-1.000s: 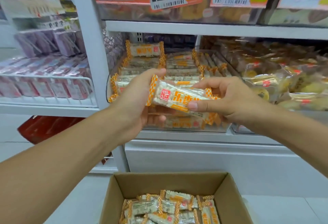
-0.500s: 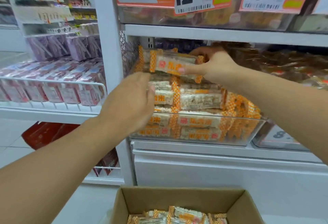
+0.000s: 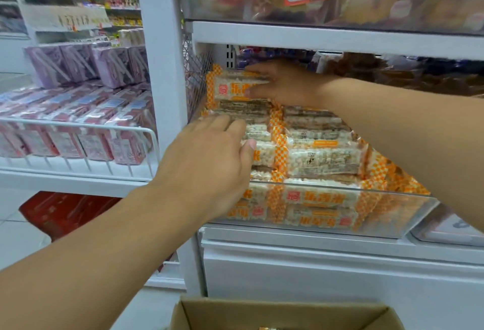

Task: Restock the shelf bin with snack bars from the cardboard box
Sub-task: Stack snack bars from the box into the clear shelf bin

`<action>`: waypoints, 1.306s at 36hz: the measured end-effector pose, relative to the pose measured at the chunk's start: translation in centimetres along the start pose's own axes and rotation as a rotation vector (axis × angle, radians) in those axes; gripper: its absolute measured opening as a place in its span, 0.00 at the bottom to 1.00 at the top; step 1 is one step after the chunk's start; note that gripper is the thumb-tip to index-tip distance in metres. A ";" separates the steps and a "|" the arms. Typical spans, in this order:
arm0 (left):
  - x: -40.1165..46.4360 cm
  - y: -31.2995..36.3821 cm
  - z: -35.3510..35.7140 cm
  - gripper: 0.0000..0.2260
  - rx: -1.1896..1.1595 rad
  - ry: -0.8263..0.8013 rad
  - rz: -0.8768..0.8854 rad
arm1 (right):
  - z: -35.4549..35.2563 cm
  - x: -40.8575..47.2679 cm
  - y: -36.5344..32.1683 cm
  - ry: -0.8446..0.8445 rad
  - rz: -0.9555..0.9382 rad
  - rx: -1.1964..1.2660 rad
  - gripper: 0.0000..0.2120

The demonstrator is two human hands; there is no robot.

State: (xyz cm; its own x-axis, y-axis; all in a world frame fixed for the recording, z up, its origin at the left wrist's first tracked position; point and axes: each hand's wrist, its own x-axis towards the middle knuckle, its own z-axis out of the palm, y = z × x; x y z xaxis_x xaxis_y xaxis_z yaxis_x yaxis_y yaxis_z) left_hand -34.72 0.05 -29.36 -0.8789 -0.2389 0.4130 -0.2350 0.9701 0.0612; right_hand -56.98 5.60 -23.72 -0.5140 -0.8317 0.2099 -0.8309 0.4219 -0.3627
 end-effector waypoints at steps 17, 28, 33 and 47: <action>-0.1 -0.2 0.5 0.26 0.000 0.036 0.001 | -1.0 -1.8 -0.3 0.005 0.021 -0.046 0.35; -0.1 -0.2 0.1 0.25 -0.045 0.040 0.018 | -1.2 -3.5 -0.4 0.027 0.029 -0.006 0.35; -0.4 -0.2 -0.5 0.24 -0.028 0.013 0.066 | -1.3 -5.7 -0.6 0.024 0.022 0.065 0.35; -9.9 3.4 2.4 0.13 -0.080 -0.367 0.268 | 9.8 -28.1 -3.2 0.843 0.012 0.401 0.13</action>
State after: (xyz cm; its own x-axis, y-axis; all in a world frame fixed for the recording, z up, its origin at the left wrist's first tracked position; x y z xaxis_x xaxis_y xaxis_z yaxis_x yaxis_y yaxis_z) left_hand -27.82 5.64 -35.40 -0.9965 0.0350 0.0756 0.0405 0.9966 0.0724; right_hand -37.81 24.05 -37.36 -0.6379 -0.2252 0.7365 -0.7693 0.1421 -0.6229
